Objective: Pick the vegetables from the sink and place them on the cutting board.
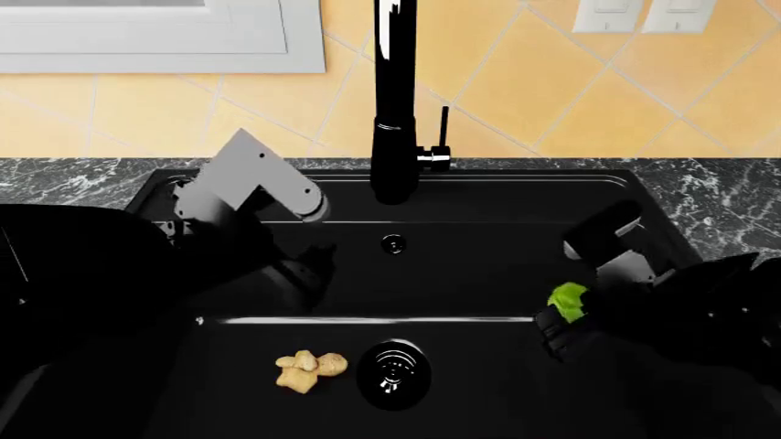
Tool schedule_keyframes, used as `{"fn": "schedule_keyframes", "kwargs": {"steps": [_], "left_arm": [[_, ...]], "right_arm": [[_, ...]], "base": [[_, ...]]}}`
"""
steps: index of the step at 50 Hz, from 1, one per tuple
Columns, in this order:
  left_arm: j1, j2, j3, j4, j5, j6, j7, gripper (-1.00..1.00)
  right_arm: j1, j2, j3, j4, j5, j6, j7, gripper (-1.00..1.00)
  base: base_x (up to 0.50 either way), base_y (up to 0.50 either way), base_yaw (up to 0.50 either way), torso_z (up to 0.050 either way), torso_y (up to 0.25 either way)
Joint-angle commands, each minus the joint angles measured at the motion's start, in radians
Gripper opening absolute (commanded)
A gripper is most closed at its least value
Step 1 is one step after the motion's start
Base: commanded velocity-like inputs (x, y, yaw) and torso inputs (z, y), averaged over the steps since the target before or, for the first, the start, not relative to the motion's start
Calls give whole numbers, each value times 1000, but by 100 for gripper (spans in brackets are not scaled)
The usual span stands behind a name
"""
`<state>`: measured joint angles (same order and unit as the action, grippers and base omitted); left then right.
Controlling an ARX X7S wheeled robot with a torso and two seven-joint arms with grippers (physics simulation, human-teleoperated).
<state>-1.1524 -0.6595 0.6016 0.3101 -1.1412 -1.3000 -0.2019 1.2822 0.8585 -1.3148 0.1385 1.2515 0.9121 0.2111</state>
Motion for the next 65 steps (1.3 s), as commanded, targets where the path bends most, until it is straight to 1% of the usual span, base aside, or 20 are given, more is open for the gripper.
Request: {"fn": "schedule_keyframes", "kwargs": {"steps": [1,7,15,23,28,45,60,65], "left_arm": [[11,-18,118,-7,65,-17,52,100],[34,-34,152,-19,80,-17,67,100],[74,-59,176,-29,100,20,93,100],[80,-26,273,-135,194,84,179,100],[81,-15,311,-179,228,108,214,100],[89,-5,363,-207,255,122,248,100],[104,0,390,-205,257,116,250,100],[104,10,407,-245,281,139,266,100]], "right_arm": [[194,85,87,-289,76,138,116,-100],[242,80,114,-321,100,158,142,-100],[285,67,141,-328,123,171,173,-100],[342,45,164,-333,136,189,182,-100],[359,43,174,-353,148,196,192,-100],[408,53,207,-399,183,209,215,-100],[388,66,210,-399,166,180,210,-100],[375,68,209,-398,164,169,209,-100]], "base": [[0,0,0,0,0],[0,0,0,0,0],[0,0,0,0,0],[0,0,0,0,0],[0,0,0,0,0],[0,0,0,0,0],[0,0,0,0,0],[0,0,0,0,0]]}}
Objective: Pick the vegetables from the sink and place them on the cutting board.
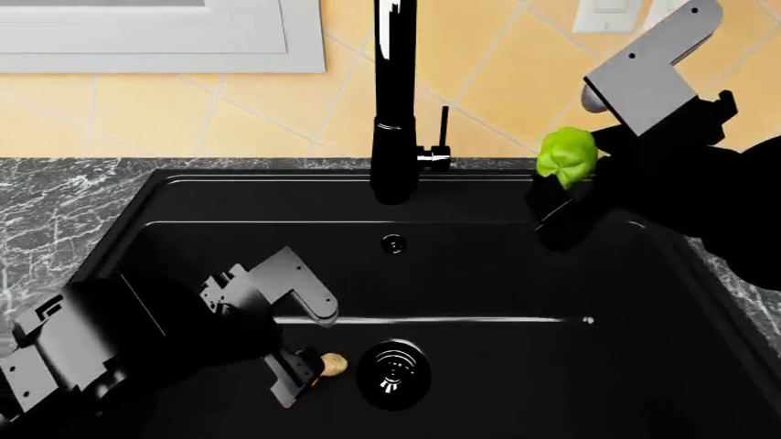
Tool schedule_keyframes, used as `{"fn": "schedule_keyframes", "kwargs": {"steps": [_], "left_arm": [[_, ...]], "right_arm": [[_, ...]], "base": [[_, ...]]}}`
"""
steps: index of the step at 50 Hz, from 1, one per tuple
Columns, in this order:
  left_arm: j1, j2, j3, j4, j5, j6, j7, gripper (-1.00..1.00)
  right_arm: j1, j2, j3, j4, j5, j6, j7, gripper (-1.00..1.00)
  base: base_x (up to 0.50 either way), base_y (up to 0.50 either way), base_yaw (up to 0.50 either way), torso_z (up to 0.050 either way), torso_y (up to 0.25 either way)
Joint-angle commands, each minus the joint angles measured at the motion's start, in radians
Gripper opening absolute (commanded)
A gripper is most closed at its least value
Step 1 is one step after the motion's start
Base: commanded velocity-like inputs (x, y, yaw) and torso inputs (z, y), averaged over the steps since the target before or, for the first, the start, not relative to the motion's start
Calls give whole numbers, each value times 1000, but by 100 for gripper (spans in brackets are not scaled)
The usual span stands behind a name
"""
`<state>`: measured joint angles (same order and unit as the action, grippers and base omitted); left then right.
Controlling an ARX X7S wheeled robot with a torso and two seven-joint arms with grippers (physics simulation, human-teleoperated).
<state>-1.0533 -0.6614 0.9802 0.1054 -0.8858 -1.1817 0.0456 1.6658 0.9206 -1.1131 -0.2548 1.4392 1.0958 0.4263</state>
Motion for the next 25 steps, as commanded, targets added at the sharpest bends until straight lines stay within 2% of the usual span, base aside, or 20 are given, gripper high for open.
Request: {"fn": "schedule_keyframes", "kwargs": {"steps": [1,25], "left_arm": [[5,16,32,-50,32,28,23,100],[2,130,124,-310,155,174,125,100]], "right_arm": [[-11,5,7,-3,-26,-17,-8,-100],[-58,-5,1,20,-65,-74,-37,-100]], "base": [[0,0,0,0,0],[0,0,0,0,0]]}}
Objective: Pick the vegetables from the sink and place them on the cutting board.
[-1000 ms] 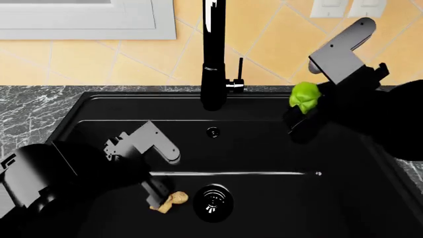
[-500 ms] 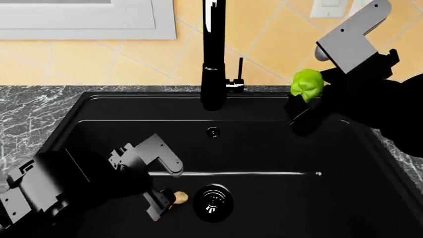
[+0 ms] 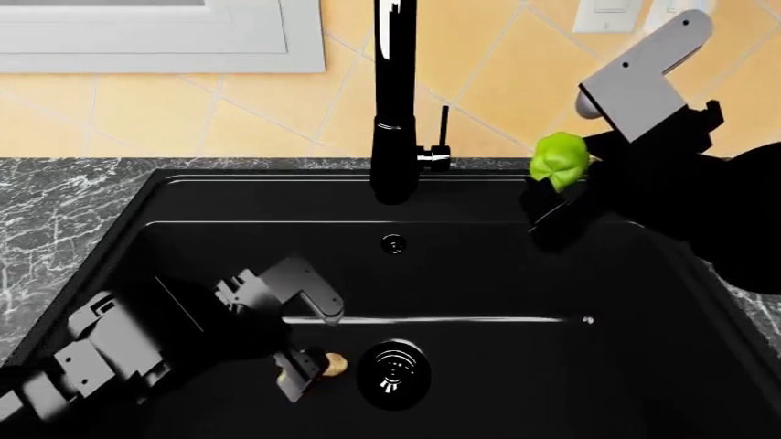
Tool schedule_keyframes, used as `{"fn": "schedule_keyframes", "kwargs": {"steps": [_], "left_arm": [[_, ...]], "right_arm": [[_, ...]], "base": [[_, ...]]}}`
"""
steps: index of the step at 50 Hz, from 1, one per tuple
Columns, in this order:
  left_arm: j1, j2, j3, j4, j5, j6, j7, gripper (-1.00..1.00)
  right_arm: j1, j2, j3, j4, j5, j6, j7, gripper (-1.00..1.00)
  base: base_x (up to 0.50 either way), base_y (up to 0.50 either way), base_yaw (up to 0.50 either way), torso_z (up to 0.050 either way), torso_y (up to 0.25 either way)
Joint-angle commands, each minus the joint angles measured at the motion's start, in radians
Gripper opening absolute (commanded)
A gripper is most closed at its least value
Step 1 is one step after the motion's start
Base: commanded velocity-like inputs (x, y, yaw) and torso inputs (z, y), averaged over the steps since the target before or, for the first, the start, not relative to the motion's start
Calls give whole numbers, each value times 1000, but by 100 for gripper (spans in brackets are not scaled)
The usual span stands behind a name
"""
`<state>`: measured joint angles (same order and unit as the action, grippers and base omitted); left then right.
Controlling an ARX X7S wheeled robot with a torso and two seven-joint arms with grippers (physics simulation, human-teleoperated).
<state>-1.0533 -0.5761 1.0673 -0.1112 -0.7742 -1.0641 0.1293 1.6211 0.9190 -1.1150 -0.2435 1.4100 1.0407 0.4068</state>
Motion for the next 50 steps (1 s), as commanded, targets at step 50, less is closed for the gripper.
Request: {"fn": "schedule_keyframes", "kwargs": {"steps": [50], "left_arm": [[78,187,117,-424,146,255,137,100]], "right_arm": [[-52,-2,12,4,-47,-73,-25,-100]], "base": [[0,0,0,0,0]]}}
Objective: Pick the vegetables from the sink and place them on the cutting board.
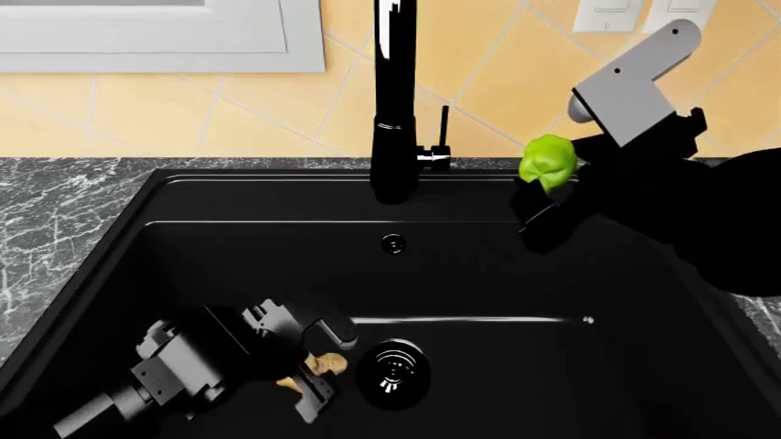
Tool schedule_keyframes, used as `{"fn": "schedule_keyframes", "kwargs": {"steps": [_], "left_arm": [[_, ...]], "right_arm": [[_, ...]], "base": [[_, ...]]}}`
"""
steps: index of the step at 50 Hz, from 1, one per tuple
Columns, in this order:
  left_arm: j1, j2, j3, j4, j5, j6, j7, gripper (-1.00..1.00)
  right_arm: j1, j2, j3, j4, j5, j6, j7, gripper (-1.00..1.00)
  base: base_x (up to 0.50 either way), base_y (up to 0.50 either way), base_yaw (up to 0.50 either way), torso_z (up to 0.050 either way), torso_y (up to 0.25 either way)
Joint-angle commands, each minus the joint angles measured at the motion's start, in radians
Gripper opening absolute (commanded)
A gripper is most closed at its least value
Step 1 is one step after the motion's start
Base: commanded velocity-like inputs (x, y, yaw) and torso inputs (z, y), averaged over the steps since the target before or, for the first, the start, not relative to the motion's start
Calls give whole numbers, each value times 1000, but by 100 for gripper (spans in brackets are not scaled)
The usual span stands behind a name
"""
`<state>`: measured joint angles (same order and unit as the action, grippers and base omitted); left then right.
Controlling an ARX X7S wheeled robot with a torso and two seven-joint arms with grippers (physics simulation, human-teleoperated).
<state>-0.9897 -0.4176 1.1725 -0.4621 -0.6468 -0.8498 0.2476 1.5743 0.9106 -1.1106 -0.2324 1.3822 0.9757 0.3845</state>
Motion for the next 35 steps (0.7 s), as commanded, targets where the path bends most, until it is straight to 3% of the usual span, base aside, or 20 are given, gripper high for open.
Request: {"fn": "schedule_keyframes", "kwargs": {"steps": [1,15,27,35], "left_arm": [[15,32,14,-83,22,46,22,100],[25,87,34,-252,64,137,66,100],[26,191,61,-533,125,294,145,100],[34,212,74,-573,139,304,145,100]], "right_arm": [[-8,7,8,-7,-18,-9,-2,-100],[-17,2,8,5,-25,-23,-2,-100],[-25,7,10,7,-25,-31,3,-100],[-38,13,11,7,-30,-44,0,-100]], "base": [[0,0,0,0,0],[0,0,0,0,0],[0,0,0,0,0],[1,0,0,0,0]]}}
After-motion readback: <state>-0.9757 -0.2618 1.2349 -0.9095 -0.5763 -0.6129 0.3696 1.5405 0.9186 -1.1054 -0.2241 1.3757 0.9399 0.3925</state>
